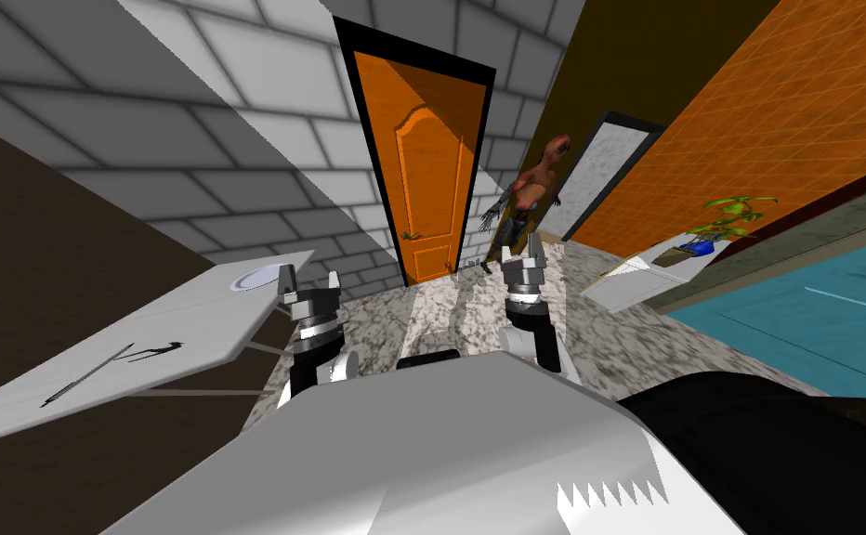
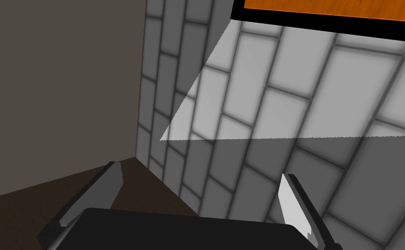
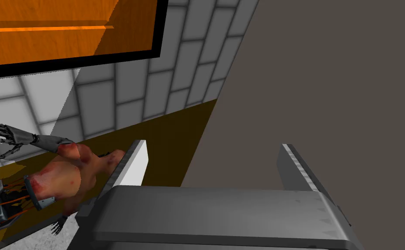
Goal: Pull the door open
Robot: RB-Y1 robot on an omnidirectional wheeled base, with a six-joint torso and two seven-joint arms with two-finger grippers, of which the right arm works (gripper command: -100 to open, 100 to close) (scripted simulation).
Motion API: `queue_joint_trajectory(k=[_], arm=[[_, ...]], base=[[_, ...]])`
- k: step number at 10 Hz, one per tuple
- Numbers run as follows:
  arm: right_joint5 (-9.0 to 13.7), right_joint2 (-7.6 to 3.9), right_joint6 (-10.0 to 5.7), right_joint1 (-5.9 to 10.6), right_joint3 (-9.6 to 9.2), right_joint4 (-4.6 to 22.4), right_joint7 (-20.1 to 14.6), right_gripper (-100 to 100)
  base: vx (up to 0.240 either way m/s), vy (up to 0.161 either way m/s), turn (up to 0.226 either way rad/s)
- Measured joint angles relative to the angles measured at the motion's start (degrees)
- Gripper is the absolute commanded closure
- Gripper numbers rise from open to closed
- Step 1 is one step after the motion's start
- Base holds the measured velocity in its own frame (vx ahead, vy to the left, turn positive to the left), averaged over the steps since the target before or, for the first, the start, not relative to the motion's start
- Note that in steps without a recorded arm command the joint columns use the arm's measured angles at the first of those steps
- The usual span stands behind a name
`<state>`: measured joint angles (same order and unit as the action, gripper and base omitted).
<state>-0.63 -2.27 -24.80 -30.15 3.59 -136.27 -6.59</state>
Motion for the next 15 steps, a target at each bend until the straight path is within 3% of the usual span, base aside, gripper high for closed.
queue_joint_trajectory(k=[4, 9, 11, 15], arm=[[-0.25, -0.87, -1.19, 1.91, 0.14, 5.26, -0.3, -100], [-0.7, -1.65, -1.55, 5.33, 0.28, 11.3, -0.36, -100], [-0.85, -1.95, -2.16, 5.82, 0.2, 13.52, -0.53, -100], [-1.15, -2.76, -3.14, 8.8, 0.48, 19.84, -0.77, -100]], base=[[0.103, 0.066, 0.023], [0.077, 0.024, 0.025], [0.095, 0.047, 0.03], [0.091, 0.04, 0.032]])
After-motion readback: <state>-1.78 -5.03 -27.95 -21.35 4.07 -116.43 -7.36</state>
